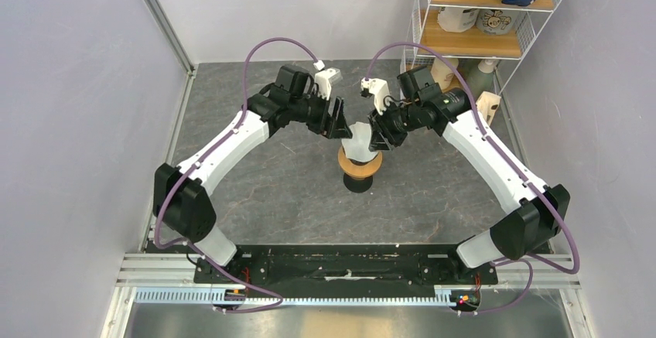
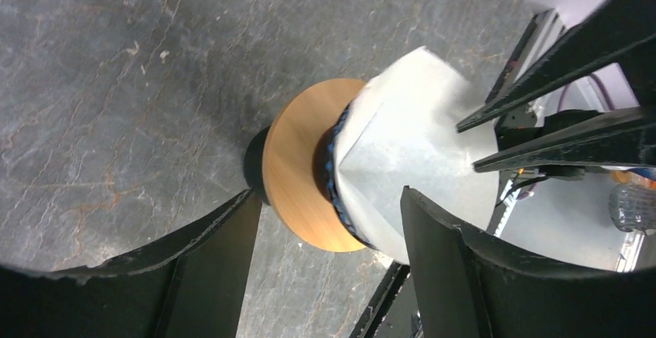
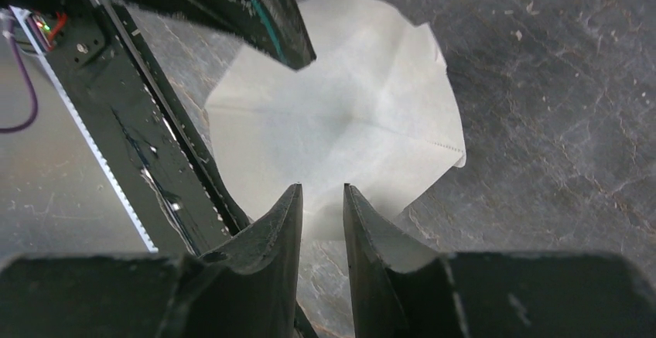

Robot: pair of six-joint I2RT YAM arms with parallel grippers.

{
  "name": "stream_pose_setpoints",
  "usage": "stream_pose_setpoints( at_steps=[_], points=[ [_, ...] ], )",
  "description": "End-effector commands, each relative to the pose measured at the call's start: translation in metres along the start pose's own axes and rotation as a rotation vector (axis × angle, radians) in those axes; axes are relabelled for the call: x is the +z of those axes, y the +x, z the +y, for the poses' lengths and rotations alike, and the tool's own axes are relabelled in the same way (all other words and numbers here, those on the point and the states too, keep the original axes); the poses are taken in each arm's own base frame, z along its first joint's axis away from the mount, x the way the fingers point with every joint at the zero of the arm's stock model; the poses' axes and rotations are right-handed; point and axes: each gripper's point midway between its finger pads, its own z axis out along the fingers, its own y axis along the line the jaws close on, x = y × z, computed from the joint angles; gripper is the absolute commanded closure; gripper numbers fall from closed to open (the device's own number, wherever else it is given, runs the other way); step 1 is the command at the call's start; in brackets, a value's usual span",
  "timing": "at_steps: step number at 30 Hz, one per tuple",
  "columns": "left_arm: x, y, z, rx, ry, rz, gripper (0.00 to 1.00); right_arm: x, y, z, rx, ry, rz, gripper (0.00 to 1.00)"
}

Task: Place the coffee filter in the dripper

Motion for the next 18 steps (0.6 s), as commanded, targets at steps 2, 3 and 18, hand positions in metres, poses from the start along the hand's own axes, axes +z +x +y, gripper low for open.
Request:
stream_pose_setpoints(
  at_steps=[2,3,18],
  points=[
    [-0.020,-0.030,-0.032,0.040,0.085,-0.106,0.25,-0.016,-0.044,0.012,-0.037,-0.020,-0.148,0.66],
    [-0.021,-0.029,-0.033,0.041,0.089,-0.108,0.24,-0.016,-0.045,0.011,-0.037,-0.020,-0.149,0.66],
    [-0.079,-0.051,-0.001,-0.041,0.024,-0.297,0.19,0.004,-0.051,0.004,-0.066,0.011,-0.118,0.53]
  ],
)
